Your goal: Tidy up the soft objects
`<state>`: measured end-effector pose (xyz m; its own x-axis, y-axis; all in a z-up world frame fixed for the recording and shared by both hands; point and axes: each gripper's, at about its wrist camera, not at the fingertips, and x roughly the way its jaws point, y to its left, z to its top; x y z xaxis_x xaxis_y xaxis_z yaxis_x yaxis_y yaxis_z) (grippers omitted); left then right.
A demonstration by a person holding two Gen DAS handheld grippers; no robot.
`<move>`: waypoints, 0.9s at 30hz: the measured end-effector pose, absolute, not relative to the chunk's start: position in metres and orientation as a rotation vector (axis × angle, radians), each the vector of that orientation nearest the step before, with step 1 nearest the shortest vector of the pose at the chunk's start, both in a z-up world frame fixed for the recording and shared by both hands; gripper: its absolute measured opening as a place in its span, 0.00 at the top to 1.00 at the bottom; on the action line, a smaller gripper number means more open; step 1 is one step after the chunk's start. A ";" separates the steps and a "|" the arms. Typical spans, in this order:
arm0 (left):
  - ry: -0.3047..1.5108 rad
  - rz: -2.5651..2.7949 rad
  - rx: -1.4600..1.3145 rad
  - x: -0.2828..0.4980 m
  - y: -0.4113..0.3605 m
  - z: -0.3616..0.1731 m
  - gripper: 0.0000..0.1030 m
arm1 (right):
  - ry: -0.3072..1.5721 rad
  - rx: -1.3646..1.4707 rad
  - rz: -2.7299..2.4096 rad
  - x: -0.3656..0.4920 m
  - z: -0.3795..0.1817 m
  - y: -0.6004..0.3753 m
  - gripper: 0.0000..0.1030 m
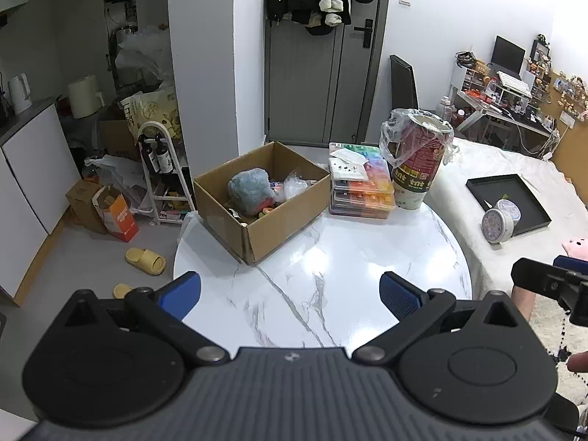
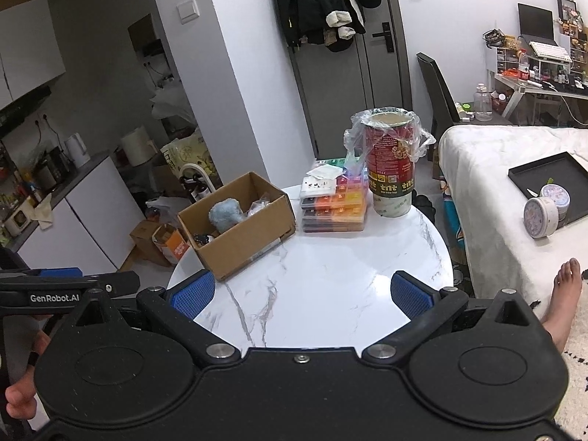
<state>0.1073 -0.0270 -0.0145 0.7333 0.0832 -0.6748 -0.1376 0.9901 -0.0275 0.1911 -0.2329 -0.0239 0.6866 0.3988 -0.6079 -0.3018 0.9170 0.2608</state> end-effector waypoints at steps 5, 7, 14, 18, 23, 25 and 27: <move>0.738 0.120 -0.072 0.107 -0.029 -0.015 0.00 | 0.721 0.150 0.393 0.192 -0.026 -0.236 0.00; 0.741 0.119 -0.073 0.107 -0.028 -0.016 0.00 | 0.724 0.152 0.395 0.192 -0.027 -0.236 0.00; 0.745 0.127 -0.080 0.108 -0.027 -0.019 0.00 | 0.731 0.146 0.402 0.192 -0.029 -0.235 0.00; 0.751 0.125 -0.078 0.107 -0.029 -0.020 0.00 | 0.728 0.146 0.401 0.191 -0.029 -0.234 0.00; 0.752 0.123 -0.079 0.107 -0.029 -0.021 0.00 | 0.732 0.143 0.405 0.190 -0.028 -0.233 0.00; 0.753 0.123 -0.079 0.107 -0.029 -0.020 0.00 | 0.728 0.145 0.406 0.190 -0.026 -0.234 0.00; 0.752 0.122 -0.078 0.107 -0.029 -0.020 0.00 | 0.726 0.147 0.408 0.190 -0.026 -0.234 0.00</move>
<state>0.1071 -0.0286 -0.0204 0.7237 0.0829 -0.6851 -0.1384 0.9900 -0.0264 0.1896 -0.2340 -0.0259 0.6736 0.4113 -0.6141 -0.3111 0.9114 0.2693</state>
